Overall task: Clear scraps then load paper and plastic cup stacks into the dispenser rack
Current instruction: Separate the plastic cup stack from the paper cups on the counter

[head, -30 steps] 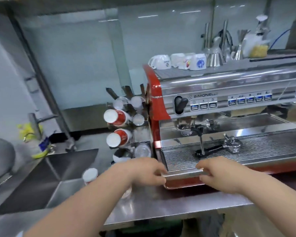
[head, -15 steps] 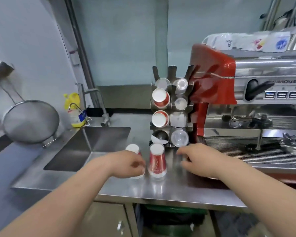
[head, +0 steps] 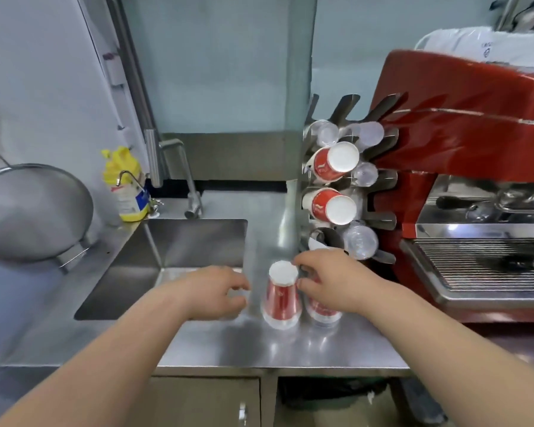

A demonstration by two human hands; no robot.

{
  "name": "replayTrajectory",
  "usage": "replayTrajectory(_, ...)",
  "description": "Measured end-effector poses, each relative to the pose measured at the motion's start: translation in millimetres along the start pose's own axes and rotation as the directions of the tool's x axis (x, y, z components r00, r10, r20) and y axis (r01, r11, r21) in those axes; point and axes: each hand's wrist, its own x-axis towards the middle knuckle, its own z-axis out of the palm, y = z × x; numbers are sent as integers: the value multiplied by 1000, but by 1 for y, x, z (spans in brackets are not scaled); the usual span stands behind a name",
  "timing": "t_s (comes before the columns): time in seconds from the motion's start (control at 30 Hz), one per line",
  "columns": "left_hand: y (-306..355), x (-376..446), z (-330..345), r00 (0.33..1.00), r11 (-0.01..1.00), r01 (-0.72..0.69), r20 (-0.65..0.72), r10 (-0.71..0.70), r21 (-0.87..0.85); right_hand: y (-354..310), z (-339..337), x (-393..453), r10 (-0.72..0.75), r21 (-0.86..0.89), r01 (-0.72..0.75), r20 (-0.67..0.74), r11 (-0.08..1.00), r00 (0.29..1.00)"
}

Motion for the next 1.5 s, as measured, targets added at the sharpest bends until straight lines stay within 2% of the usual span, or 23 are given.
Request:
replayTrajectory(0.2,1,34,27,999,998,-18,-37,16,-52,-6,14,18,36,-20,-35,28,999,999)
replayTrajectory(0.33,0,55,47,998,987,54,-36,-60,-149,0,21,34,23,-26,-23,8,999,1000)
replayTrajectory(0.47,1,67,64,991,965,134,6,-136,-226,9,27,46,26,-10,-25,46,1000,999)
replayTrajectory(0.73,16,75,98,959,861,252,-3,-283,-442,28,45,53,-48,90,33,175,995,983)
replayTrajectory(0.9,37,80,125,931,748,201,-115,-347,-632,37,56,56,-116,134,98,133,986,984)
replayTrajectory(1.03,38,88,140,898,706,217,-146,-415,-674,37,63,60,-114,149,97,113,984,987)
replayTrajectory(1.3,24,90,147,912,670,164,-148,-383,-724,33,69,68,-51,212,25,115,977,992)
replayTrajectory(1.5,8,94,148,942,689,87,-165,-291,-719,29,76,67,27,261,-46,75,964,997)
